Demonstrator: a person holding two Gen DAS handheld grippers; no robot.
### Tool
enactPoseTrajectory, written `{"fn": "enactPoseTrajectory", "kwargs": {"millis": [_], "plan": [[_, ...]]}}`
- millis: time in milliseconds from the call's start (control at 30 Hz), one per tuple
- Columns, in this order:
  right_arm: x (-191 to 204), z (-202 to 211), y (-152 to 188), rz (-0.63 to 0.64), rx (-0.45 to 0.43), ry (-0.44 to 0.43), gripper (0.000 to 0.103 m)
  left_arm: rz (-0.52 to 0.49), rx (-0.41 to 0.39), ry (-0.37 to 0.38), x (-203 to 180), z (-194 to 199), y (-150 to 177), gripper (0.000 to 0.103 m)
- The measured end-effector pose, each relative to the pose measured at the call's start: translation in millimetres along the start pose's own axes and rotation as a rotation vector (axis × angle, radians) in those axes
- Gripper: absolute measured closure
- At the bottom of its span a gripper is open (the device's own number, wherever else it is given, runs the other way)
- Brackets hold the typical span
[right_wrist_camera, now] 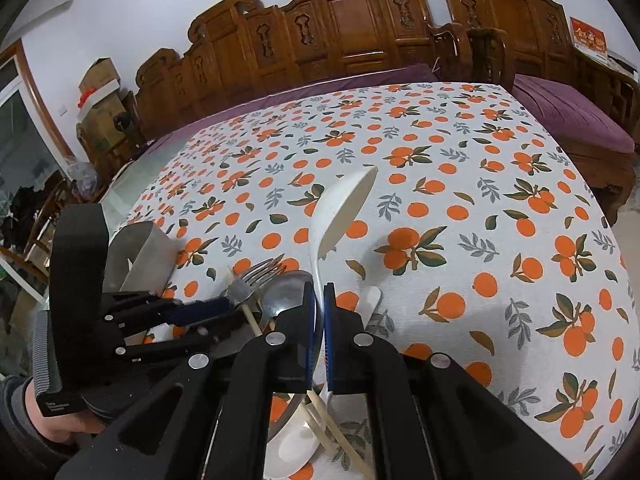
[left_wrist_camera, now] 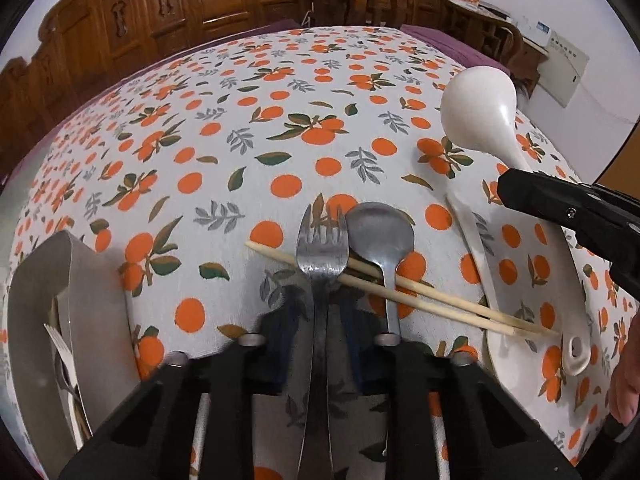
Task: Organize utensils
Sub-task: 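Grasp the metal fork with the left gripper while the right gripper holds the white spoon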
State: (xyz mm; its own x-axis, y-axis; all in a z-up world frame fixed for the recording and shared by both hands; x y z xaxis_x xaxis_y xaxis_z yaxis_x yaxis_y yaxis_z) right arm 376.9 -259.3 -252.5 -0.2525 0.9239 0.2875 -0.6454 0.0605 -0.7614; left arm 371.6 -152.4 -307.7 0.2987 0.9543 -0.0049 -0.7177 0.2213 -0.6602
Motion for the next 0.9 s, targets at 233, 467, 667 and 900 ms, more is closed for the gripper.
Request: {"fn": "enactPoseTrajectory", "kwargs": {"millis": [233, 467, 667, 900], "plan": [[8, 2, -2, 0.01, -0.007, -0.014, 0.098, -0.021, -0.053, 0.03, -3, 28, 4, 0.096], [19, 6, -4, 0.027, -0.022, -0.032, 0.098, -0.019, -0.151, 0.046, -2, 76, 0, 0.096], [25, 11, -3, 0.031, -0.032, -0.037, 0.098, -0.019, -0.208, 0.049, -3, 101, -4, 0.096], [34, 16, -3, 0.043, -0.046, -0.054, 0.098, -0.005, -0.256, 0.044, 2, 125, -9, 0.097]]}}
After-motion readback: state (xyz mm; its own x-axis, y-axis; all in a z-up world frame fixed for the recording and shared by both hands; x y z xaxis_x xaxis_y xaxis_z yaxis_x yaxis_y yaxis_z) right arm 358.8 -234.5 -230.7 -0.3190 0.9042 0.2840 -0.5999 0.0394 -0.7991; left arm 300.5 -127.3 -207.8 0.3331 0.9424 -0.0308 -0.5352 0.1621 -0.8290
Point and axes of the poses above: each gripper's, at about its wrist camera, not at the fingertips, and z roughly against the way its jaws point, x to its left, y to its underside, the point moved 7 cm from there along -z, roughly the way its jaws point, and after that the axes turned 12 degrees about -x, right-handed, at the moved point
